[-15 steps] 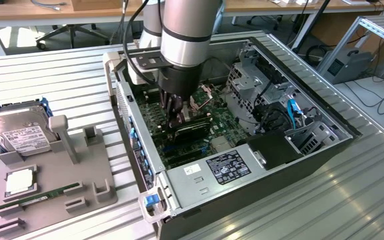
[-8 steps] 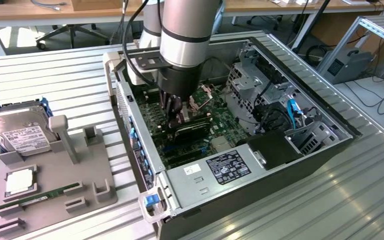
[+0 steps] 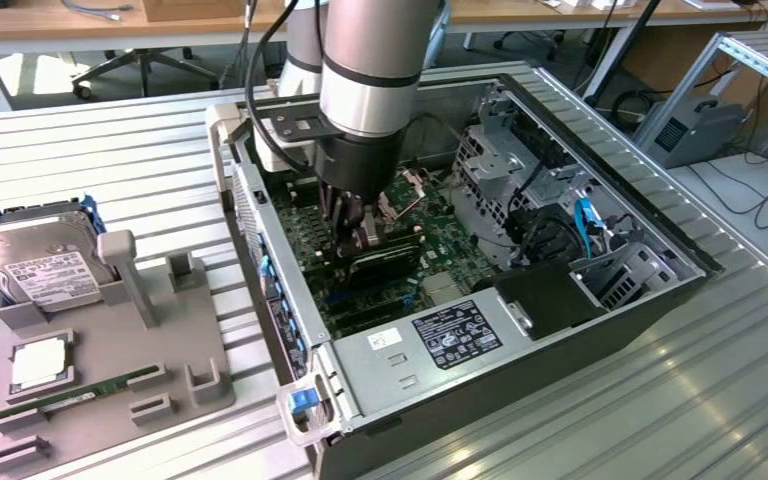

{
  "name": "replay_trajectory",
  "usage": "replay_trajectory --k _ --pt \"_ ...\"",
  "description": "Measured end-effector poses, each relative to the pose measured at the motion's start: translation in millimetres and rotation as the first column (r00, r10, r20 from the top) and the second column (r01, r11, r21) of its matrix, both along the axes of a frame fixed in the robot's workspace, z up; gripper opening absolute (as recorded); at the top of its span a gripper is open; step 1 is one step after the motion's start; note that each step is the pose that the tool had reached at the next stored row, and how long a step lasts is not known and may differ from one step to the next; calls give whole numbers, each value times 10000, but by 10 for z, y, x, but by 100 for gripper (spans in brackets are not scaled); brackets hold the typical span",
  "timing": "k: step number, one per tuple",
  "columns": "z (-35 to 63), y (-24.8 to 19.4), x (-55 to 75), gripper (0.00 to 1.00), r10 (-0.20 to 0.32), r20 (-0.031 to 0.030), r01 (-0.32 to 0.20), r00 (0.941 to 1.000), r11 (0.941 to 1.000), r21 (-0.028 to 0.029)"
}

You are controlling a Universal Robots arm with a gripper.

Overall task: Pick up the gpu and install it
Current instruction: 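Press down on the gpu until it lock into place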

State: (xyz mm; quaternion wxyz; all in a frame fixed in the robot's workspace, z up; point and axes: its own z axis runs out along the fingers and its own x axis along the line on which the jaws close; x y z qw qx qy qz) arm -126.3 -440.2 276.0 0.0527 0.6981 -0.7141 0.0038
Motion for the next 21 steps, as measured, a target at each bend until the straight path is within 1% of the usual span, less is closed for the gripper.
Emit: replay_trajectory --k 4,7,8,11,12,21 --pt "-5 2 0 11 -1 2 1 10000 10000 3" --pt "-4 22 0 11 0 2 0 10000 10000 3" --pt "-4 34 0 11 0 2 0 10000 10000 1" --pt "-4 82 0 11 0 1 0 10000 10000 -37" --pt "-5 93 0 11 0 3 0 10000 10000 -38" --pt "-5 115 0 11 0 2 0 10000 10000 -40"
